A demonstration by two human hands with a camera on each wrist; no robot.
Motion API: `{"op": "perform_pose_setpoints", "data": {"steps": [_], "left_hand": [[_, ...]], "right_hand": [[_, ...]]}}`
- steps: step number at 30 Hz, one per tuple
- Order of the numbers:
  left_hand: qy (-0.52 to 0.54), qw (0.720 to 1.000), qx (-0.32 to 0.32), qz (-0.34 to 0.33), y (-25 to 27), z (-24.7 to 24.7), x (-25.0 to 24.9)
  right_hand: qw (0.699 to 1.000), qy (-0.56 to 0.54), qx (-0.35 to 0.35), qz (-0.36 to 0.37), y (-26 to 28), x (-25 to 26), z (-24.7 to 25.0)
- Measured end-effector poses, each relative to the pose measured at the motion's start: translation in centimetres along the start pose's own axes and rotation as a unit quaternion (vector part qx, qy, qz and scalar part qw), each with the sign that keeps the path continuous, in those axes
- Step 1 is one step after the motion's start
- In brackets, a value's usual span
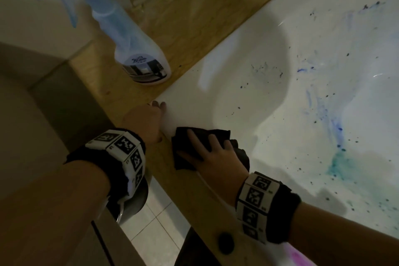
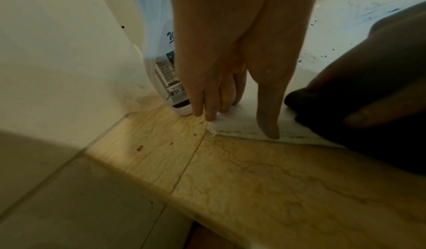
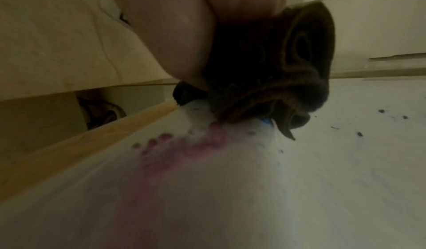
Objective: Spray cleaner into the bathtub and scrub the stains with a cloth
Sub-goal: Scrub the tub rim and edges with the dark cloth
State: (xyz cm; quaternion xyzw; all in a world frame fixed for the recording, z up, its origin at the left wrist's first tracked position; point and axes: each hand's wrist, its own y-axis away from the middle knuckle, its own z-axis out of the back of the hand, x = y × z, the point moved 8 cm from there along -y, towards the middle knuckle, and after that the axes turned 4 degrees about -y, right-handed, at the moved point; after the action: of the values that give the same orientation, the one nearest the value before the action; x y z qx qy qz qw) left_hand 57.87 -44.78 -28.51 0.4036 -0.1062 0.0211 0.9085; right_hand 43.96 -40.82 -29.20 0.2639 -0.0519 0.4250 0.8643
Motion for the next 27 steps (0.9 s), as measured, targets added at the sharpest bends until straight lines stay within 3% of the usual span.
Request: {"op": "perform_pose_setpoints", "data": {"steps": [3, 7, 11, 13, 15, 17, 21, 27], "left_hand": [[-0.01, 1.0, 0.006, -0.001, 0.1, -0.2, -0.2], [-0.042, 0.999, 0.004, -0.004, 0.3, 0.4, -0.7], [-0.031, 0.996, -0.015, -0.081, 0.7, 0.5, -3.3], [-0.013, 0.995, -0.008, -0.094, 0.8, 0.0, -4.4], [0.022, 0.996, -0.01, -0.088, 1.0, -0.4, -5.0], [0.06, 0.995, -0.012, -0.081, 1.4, -0.3, -5.1], [0.079, 0.993, -0.009, -0.084, 1.8, -0.1, -4.9], [0.075, 0.994, -0.004, -0.077, 1.8, 0.0, -4.9]], "right_hand": [[0.995, -0.052, -0.047, -0.07, 0.7, -2.0, 1.1], [0.985, -0.121, -0.003, -0.121, 1.5, -5.0, 1.6], [0.955, -0.189, -0.034, -0.225, 2.8, -7.8, 5.0], [0.969, -0.156, -0.022, -0.188, 3.5, -5.9, 4.9], [0.987, -0.11, -0.038, -0.107, 4.1, -2.4, 3.7], [0.996, -0.068, -0.006, -0.054, 4.6, 0.0, 1.1], [0.999, -0.013, 0.036, -0.024, 4.3, 1.0, -1.1], [0.999, -0.035, -0.013, -0.023, 4.6, 0.5, -0.6]]}}
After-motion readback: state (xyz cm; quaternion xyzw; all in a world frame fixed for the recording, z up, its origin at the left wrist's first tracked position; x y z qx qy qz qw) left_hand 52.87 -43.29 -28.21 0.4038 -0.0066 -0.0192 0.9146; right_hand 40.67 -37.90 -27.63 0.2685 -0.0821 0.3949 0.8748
